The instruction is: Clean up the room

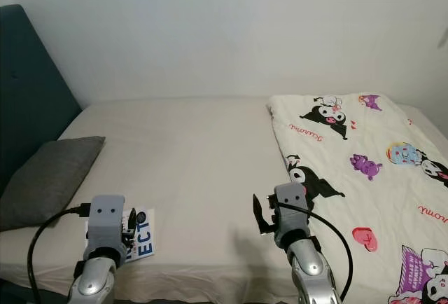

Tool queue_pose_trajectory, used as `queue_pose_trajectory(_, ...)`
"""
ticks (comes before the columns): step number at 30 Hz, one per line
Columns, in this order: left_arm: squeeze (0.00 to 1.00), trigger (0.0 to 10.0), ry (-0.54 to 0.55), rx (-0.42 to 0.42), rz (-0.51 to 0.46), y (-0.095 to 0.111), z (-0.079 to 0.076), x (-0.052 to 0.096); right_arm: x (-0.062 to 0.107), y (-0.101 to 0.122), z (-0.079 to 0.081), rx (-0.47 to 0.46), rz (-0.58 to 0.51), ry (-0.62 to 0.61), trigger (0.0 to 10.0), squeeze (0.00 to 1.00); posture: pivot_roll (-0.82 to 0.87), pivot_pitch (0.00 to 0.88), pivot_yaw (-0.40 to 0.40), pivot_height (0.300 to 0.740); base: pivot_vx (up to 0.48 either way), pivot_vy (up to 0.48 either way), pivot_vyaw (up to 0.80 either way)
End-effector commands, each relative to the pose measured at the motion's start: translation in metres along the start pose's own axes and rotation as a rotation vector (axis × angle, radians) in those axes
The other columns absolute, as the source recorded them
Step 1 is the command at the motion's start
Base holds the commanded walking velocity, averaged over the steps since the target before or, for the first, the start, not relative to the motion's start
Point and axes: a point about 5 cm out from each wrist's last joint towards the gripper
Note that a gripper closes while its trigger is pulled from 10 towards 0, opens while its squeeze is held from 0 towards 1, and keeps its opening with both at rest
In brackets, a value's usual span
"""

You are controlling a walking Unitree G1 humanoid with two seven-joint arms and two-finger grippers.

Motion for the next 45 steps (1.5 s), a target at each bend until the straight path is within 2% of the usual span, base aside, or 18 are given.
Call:
queue_pose_trajectory(1,0.0,10.0,-0.007,0.003,0.012,-0.003,-0.003,0.002,0.003,-0.006,-0.002,0.018,0.032,-0.018,10.0,0.0,0.02,0.136,0.027,0.74,0.0,0.0,0.0)
queue_pose_trajectory(6,0.0,10.0,-0.014,0.004,0.01,-0.002,-0.006,0.002,0.008,-0.008,-0.014,0.044,0.046,-0.069,10.0,0.0,0.01,0.136,0.022,0.74,0.0,0.0,0.0)
queue_pose_trajectory(7,0.0,10.0,-0.013,0.004,0.01,-0.002,-0.006,0.002,0.01,-0.009,-0.025,0.057,0.06,-0.113,10.0,0.0,0.0,0.139,0.013,0.74,0.0,0.0,0.0)
queue_pose_trajectory(8,0.0,10.0,-0.013,0.004,0.01,-0.002,-0.006,0.002,0.01,-0.009,-0.025,0.057,0.06,-0.113,10.0,0.0,0.0,0.139,0.013,0.74,0.0,0.0,0.0)
queue_pose_trajectory(9,0.0,10.0,-0.011,0.005,0.008,-0.001,-0.007,0.002,0.014,-0.01,-0.035,0.071,0.074,-0.158,10.0,0.0,-0.01,0.148,0.007,0.74,0.0,0.0,0.0)
queue_pose_trajectory(10,0.0,10.0,-0.011,0.005,0.008,-0.001,-0.007,0.002,0.014,-0.01,-0.035,0.071,0.074,-0.158,10.0,0.0,-0.01,0.148,0.007,0.74,0.0,0.0,0.0)
queue_pose_trajectory(11,0.0,10.0,-0.007,0.003,0.008,-0.002,-0.007,0.003,0.022,-0.011,-0.057,0.122,0.096,-0.228,10.0,0.0,-0.01,0.153,0.005,0.74,0.0,0.0,0.0)
queue_pose_trajectory(14,0.0,10.0,-0.006,0.003,0.008,-0.002,-0.007,0.003,0.024,-0.011,-0.061,0.136,0.1,-0.24,10.0,0.0,-0.01,0.153,0.005,0.74,0.0,0.0,0.0)
queue_pose_trajectory(16,0.0,10.0,-0.007,0.0,0.009,-0.002,-0.007,0.003,0.03,-0.013,-0.071,0.15,0.114,-0.269,10.0,0.0,-0.01,0.158,0.005,0.74,0.0,0.0,0.0)
queue_pose_trajectory(19,0.0,10.0,-0.014,-0.012,0.013,-0.004,-0.007,0.006,0.045,-0.025,-0.09,0.283,0.219,-0.32,10.0,0.0,-0.01,0.16,0.008,0.74,0.0,0.0,0.0)
queue_pose_trajectory(24,0.0,10.0,-0.016,-0.015,0.012,-0.004,-0.008,0.007,0.057,-0.034,-0.096,0.374,0.277,-0.351,10.0,0.0,-0.01,0.161,0.009,0.74,0.0,0.0,0.0)
queue_pose_trajectory(29,0.0,10.0,-0.016,-0.015,0.013,-0.004,-0.008,0.007,0.062,-0.037,-0.096,0.366,0.293,-0.371,10.0,0.0,-0.01,0.163,0.012,0.74,0.0,0.0,0.0)
queue_pose_trajectory(33,0.0,10.0,-0.02,-0.018,0.012,-0.004,-0.008,0.007,0.061,-0.042,-0.09,0.314,0.297,-0.374,10.0,0.0,-0.01,0.167,0.011,0.74,0.0,0.0,0.0)
queue_pose_trajectory(39,0.0,10.0,-0.018,-0.02,0.008,-0.003,-0.008,0.007,0.069,-0.048,-0.097,0.295,0.303,-0.452,10.0,0.0,0.0,0.167,0.01,0.74,0.0,0.0,0.0)
queue_pose_trajectory(40,0.0,10.0,-0.016,-0.02,0.007,-0.003,-0.007,0.007,0.074,-0.047,-0.108,0.349,0.299,-0.502,10.0,0.0,-0.01,0.171,0.015,0.74,0.0,0.0,0.0)
queue_pose_trajectory(41,0.0,10.0,-0.016,-0.021,0.008,-0.003,-0.007,0.007,0.076,-0.046,-0.111,0.362,0.297,-0.518,10.0,0.0,-0.01,0.171,0.014,0.74,0.0,0.0,0.0)
queue_pose_trajectory(43,0.0,10.0,-0.018,-0.02,0.01,-0.003,-0.007,0.007,0.076,-0.045,-0.112,0.386,0.3,-0.519,10.0,0.0,-0.01,0.172,0.016,0.74,0.0,0.0,0.0)
queue_pose_trajectory(45,0.0,10.0,-0.026,-0.024,0.01,-0.003,-0.008,0.007,0.073,-0.045,-0.108,0.511,0.31,-0.48,10.0,0.0,-0.01,0.172,0.017,0.74,0.0,0.0,0.0)
Point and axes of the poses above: a point about 5 cm out from each wrist's last joint towards the gripper, its own x axis pointing back from the gripper into the wrist, its own y axis along the axis of the wrist's last joint, z = x × y, and after that the axes turned 8 degrees about -x, right-handed
